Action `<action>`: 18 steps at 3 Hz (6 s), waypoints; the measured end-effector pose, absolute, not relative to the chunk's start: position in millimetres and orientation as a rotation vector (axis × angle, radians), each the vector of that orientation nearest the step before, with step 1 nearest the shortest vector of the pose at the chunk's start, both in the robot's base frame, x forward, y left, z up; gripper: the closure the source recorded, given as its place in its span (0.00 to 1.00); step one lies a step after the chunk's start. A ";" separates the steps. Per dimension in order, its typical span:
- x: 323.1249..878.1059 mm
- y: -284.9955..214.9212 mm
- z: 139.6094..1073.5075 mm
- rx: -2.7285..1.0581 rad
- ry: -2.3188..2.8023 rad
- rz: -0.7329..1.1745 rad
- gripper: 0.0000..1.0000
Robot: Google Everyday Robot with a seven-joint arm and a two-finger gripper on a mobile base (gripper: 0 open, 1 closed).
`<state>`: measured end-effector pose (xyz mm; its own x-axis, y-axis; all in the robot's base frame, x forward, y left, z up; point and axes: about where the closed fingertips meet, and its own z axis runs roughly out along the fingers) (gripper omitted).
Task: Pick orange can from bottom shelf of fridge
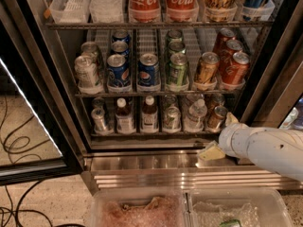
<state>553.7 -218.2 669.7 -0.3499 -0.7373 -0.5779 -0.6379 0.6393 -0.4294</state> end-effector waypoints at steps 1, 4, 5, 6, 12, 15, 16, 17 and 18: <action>557.7 -218.4 667.1 -1.054 2.070 -0.143 0.00; 557.1 -235.5 661.1 -1.116 2.029 -0.131 0.00; 573.4 -243.4 650.2 -1.104 2.058 -0.193 0.00; 573.5 -243.4 650.1 -1.104 2.058 -0.193 0.00; 605.2 -258.6 627.7 -1.066 2.047 -0.181 0.00; 602.1 -275.1 616.2 -0.908 2.059 -0.121 0.00; 601.6 -273.0 615.0 -0.902 2.054 -0.119 0.00; 602.4 -270.1 614.5 -0.900 2.046 -0.112 0.00; 603.1 -267.4 613.7 -0.898 2.031 -0.104 0.00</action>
Offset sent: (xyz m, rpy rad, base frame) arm -0.0049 -0.0414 -0.0076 0.0895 0.0011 0.1120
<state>603.1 -267.4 613.7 -0.3446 -0.6301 -0.6959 -0.5557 0.7344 -0.3897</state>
